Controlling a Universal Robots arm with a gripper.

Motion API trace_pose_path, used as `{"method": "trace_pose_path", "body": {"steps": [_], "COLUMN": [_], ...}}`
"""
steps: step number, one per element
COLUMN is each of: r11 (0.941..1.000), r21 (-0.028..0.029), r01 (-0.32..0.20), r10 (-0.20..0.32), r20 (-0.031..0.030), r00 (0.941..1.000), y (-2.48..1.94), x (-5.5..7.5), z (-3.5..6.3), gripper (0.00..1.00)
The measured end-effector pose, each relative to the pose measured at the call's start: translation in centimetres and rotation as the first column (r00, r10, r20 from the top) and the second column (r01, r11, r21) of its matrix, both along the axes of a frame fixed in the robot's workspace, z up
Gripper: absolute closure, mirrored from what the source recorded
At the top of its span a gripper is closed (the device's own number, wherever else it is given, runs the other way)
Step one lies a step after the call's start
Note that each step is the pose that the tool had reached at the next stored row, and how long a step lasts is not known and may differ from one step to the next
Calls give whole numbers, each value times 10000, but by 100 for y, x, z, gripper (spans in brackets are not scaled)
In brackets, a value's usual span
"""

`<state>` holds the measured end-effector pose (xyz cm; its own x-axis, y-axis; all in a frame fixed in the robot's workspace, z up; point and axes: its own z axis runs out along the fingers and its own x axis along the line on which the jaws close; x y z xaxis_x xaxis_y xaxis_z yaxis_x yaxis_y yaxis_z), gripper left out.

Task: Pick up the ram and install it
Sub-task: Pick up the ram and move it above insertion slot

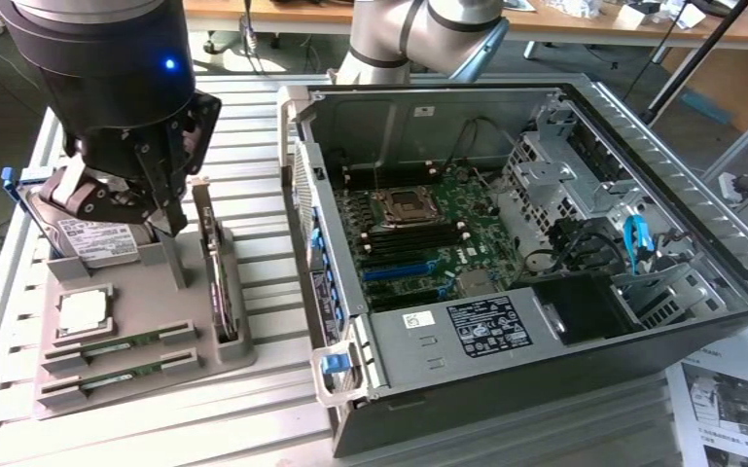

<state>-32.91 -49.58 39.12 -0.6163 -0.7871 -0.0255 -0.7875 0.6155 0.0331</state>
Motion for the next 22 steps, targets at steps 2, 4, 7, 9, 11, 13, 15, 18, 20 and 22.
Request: {"method": "trace_pose_path", "body": {"steps": [2,4,7,9,11,13,15,18,20,22], "r11": [9997,9980,9949,9906,9858,9777,9722,9634,9569,9503], "r21": [0,0,0,0,0,0,0,0,0,0], "r01": [-232,-626,-1007,-1366,-1678,-2102,-2342,-2680,-2905,-3113], "r10": [232,626,1007,1366,1678,2102,2342,2680,2905,3113], "r20": [0,0,0,0,1,0,0,0,0,-1], "r00": [9997,9980,9949,9906,9858,9777,9722,9634,9569,9503], "y": [0,0,0,0,0,0,0,0,0,0], "x": [0,0,0,0,0,0,0,0,0,0], "z": [0,0,0,0,-1,0,0,-1,0,0], "gripper": [89,89,89,89,89,89,89,89,89,89]}}
